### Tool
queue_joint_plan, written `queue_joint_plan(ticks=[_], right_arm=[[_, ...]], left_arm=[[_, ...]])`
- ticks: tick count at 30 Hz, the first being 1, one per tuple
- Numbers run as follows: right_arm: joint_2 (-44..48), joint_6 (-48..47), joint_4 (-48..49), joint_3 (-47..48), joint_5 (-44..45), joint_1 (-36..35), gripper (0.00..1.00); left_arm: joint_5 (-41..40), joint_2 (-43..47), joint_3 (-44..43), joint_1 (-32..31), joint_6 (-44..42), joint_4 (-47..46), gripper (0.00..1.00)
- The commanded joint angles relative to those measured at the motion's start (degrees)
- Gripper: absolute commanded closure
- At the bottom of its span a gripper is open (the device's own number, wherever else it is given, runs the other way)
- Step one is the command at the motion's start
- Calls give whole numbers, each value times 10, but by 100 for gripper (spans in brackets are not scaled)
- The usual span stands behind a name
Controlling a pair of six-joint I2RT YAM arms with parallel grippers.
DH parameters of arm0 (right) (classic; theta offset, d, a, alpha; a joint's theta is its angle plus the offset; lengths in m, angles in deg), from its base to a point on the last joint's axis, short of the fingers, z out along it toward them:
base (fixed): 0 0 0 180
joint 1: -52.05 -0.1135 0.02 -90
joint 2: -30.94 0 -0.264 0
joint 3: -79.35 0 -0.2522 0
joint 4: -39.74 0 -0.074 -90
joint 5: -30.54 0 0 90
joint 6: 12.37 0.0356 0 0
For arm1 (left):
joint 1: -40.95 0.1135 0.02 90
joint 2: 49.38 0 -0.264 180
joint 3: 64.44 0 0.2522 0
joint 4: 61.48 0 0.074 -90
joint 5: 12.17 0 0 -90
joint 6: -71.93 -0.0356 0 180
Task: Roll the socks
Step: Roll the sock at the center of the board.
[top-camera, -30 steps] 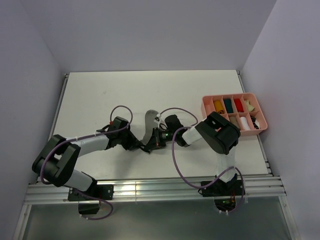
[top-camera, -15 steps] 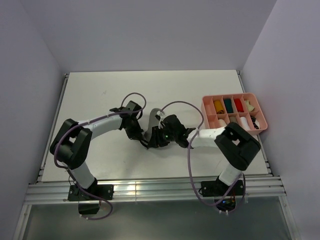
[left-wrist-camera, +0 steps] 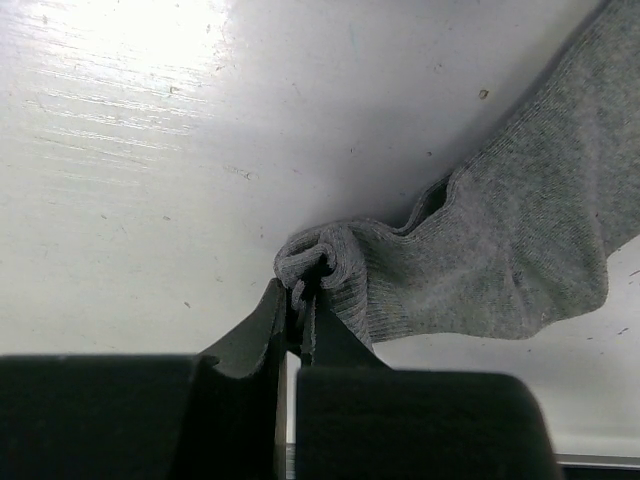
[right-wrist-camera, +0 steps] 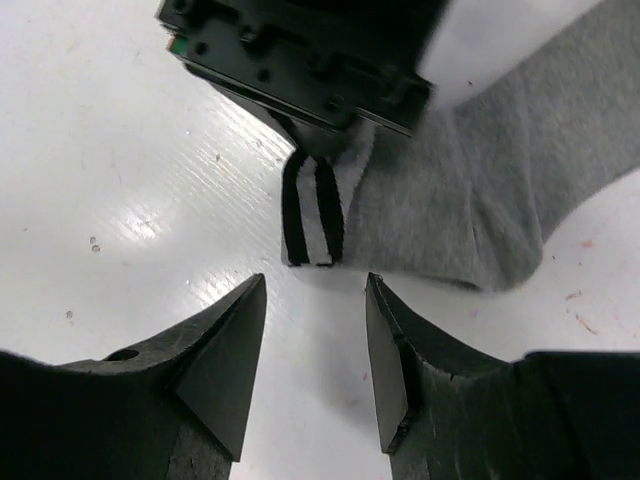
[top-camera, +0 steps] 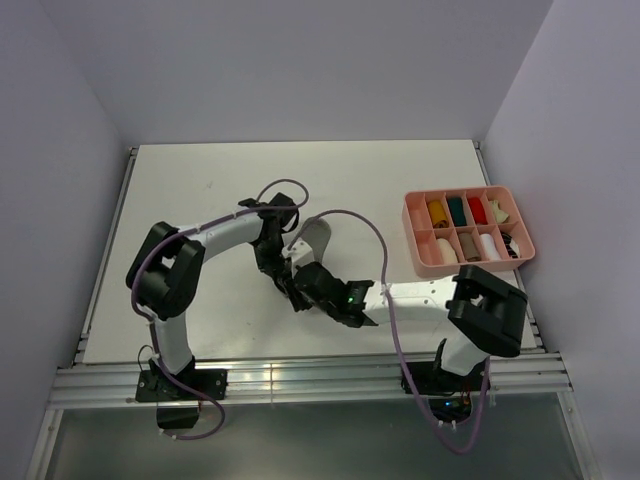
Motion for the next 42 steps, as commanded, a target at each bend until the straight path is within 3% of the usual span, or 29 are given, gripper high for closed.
queue_joint_plan(ticks=[1,13,21,24,27,28,30,36,42], right_arm=[[-37,-48,10,48,92,-34,48],[-160,-91,-3,132,149,-72,47],[-230,-79,-19,136,177,-74,48],[-243,-68,-21,128,165,-74,54],[-255,-60,-26,122,153,-74,74],[-258,-56,-28,120,149,-73,88],[-256,-51,-25,108,137,-70,100],[-185,-22,16,39,26,-46,100],[-99,17,82,-23,-137,15,100]], left_arm=[[-20,-21,-8,-6,-23,48,100],[-10,-30,-25,-8,-38,60,100],[-5,-36,-32,-8,-45,61,99],[-2,-34,-34,-8,-46,59,99],[6,-31,-33,-8,-46,51,99],[9,-29,-32,-7,-44,46,99],[9,-17,-28,-7,-39,39,99],[15,56,16,13,-6,-25,74],[6,170,83,59,42,-109,38]])
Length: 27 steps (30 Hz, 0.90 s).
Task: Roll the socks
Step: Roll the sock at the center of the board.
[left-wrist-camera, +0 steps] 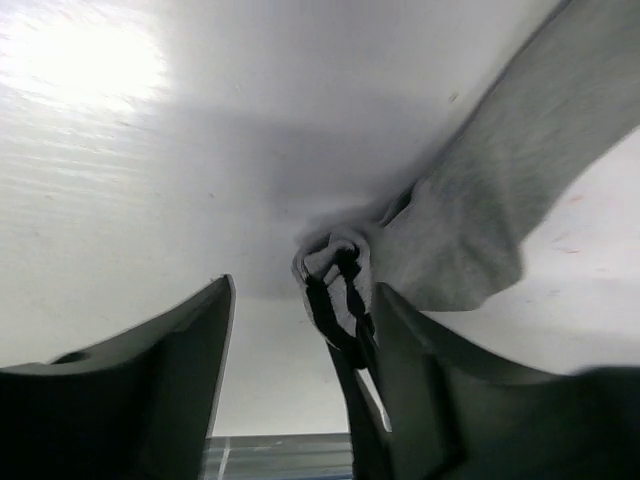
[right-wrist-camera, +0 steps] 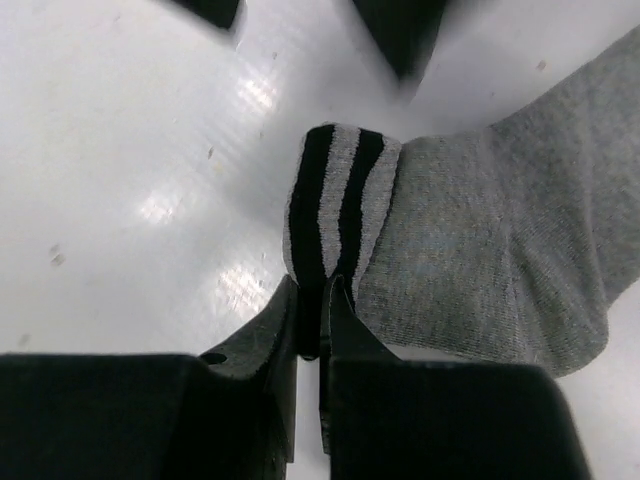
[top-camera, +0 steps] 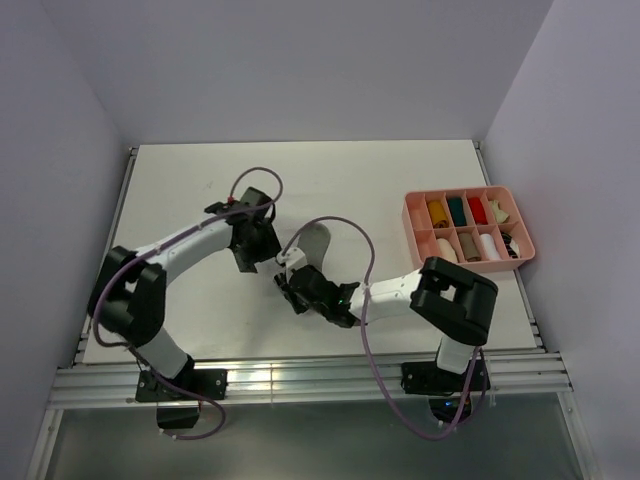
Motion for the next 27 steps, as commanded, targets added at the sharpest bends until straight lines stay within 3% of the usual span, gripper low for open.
queue_joint_plan(ticks=[1,6,16,21,27], right_arm=[[39,57,-1,-48,-164,35,100],[68,116,53,-80,-307,109,100],[-3,280,238,-146,-506,212,100],[-58,337,324,-168,-549,241,100],[-90,361,351,-170,-567,256,100]], left_arm=[[-12,96,37,28,43,-77,30],[-22,183,109,36,70,-160,28],[79,263,302,26,154,-304,32],[91,271,348,11,177,-378,32],[108,219,356,1,176,-411,35]])
